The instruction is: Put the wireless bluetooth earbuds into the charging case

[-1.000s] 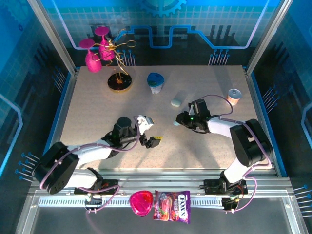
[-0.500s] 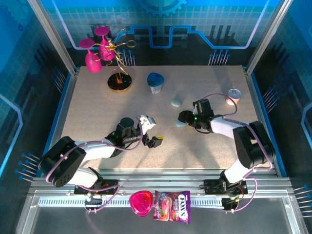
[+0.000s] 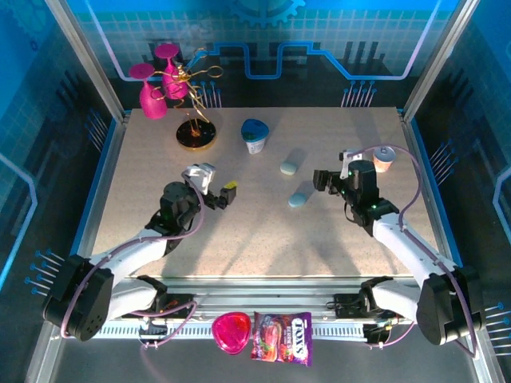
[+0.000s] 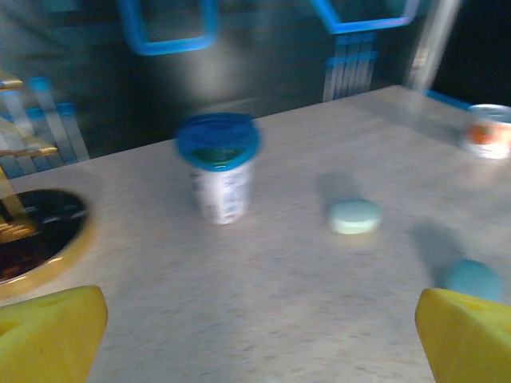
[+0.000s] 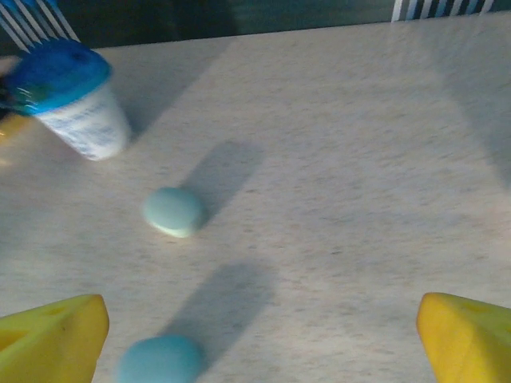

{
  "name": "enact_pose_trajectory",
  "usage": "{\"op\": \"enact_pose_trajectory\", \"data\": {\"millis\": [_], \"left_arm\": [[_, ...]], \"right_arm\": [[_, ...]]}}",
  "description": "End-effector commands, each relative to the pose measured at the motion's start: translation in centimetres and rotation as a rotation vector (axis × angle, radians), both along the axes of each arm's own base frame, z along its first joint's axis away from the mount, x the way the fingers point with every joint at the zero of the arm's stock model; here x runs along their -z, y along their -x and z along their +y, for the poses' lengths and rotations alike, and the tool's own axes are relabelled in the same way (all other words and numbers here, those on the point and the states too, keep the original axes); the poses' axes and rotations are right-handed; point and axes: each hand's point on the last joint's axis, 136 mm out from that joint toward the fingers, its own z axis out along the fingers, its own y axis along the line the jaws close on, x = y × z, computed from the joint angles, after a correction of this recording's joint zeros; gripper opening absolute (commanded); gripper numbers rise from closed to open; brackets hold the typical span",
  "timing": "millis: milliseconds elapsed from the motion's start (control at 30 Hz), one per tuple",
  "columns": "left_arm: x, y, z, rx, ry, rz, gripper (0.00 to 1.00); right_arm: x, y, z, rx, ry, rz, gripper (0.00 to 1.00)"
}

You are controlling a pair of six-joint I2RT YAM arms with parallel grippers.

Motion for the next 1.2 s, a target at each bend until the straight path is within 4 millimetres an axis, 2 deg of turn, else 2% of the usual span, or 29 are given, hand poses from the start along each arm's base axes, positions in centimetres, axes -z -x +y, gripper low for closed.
{"op": "enact_pose_trajectory", "data": {"millis": [0,133,233,367,433,567,633,1167], "left_arm": [[2.2,-0.8,5.4,-0.223,-0.087,0.042,0.99],[4.5,-1.6,8.1,-0.301,-0.066,0.093,0.99],[5.5,-2.0,9.4,-0.340,-0.084,0.088,0.99],[6.9,-3.0,11.2,-0.363,-0.032,0.109,0.99],[7.0,-3.7,12.0,-0.380,-0.014,0.108,0.99],[9.3,-4.7,13.3,-0.387,0.052,0.162,0.99],[9.6,-4.8,13.4,-0.383,0.065,0.185,0.99],[9.6,-4.9,13.1,-0.368,0.059,0.177,0.99]], "right_arm": [[1.1,-0.6,-3.8,0.098,0.269,-0.079,1.00],[2.5,-1.5,-4.7,0.103,0.324,-0.198,1.00],[4.3,-2.1,-5.7,0.115,0.248,-0.188,1.00],[4.8,-2.9,-6.8,0.122,0.151,-0.208,1.00],[5.5,-3.3,-6.8,0.097,0.105,-0.202,1.00],[6.8,-3.7,-5.9,0.034,0.098,-0.207,1.00],[7.3,-3.6,-5.2,-0.002,0.100,-0.206,1.00],[7.2,-4.0,-5.2,0.023,0.145,-0.197,1.00]]}}
